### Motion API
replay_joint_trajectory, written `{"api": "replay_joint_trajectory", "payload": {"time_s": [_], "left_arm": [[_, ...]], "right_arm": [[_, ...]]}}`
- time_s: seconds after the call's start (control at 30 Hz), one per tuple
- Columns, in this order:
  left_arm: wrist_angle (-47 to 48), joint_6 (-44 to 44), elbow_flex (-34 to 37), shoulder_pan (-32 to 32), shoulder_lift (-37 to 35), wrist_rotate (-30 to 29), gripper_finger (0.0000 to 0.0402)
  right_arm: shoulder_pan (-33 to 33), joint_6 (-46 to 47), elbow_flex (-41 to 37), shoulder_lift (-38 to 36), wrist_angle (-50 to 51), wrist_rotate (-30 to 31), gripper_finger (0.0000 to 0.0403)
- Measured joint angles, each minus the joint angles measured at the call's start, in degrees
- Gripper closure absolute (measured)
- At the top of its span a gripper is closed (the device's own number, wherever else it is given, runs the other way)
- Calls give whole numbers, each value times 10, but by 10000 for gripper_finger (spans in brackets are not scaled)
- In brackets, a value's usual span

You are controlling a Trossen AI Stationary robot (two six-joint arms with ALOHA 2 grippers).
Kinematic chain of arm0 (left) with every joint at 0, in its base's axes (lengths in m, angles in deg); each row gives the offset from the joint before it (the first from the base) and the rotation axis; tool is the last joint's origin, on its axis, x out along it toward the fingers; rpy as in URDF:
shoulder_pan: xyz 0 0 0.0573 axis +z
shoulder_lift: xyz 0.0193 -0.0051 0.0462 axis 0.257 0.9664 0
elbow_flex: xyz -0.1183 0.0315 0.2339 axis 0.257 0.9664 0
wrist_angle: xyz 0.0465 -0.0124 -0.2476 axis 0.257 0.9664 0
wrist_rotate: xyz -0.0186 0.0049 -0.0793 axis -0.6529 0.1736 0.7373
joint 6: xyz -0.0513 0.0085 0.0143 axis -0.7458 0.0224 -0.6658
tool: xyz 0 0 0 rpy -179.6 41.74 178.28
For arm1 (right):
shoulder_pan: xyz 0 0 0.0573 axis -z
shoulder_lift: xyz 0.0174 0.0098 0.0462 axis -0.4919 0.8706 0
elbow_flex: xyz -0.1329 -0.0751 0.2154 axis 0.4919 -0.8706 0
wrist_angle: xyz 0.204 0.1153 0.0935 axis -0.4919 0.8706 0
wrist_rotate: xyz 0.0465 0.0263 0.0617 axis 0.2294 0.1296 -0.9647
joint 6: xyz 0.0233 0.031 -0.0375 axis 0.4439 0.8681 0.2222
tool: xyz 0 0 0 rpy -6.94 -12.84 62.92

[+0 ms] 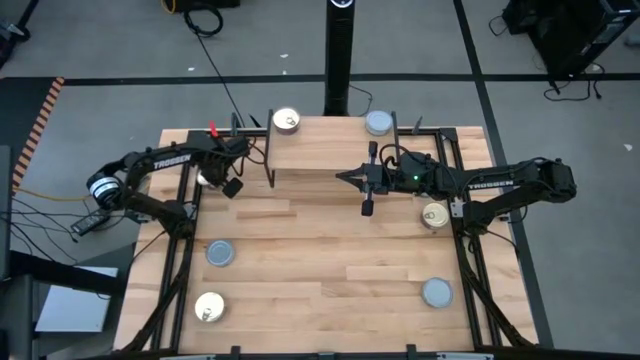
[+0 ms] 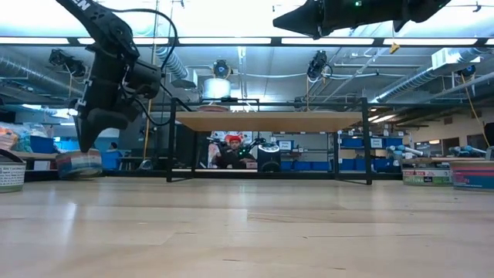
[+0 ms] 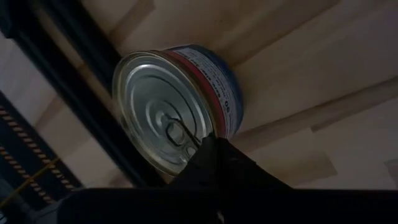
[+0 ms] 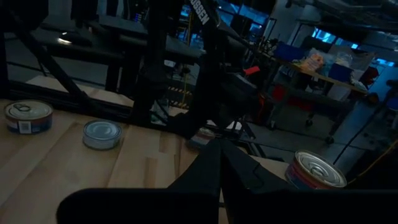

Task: Stack canned seafood by type on shelf
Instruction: Put the top left blue tuna can on the shelf aligned with the other blue tuna can

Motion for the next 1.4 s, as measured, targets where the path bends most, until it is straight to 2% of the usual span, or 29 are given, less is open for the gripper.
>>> {"api": "replay_joint_trajectory", "payload": {"time_s": [0.47,0.67,0.87,1.17,1.4], "left_arm": [[53,0,-42,0,-48,-25,401],[73,0,-98,0,-91,-50,401],[107,1,-192,-13,-123,-82,401],[114,15,-323,-101,-129,-86,401],[74,28,-363,-205,-105,-88,401]], "right_arm": [[0,0,0,0,1,7,397],[0,2,0,0,0,7,397],[0,2,0,0,0,7,397],[0,2,0,0,-1,7,397],[0,2,0,0,-5,7,396]]}}
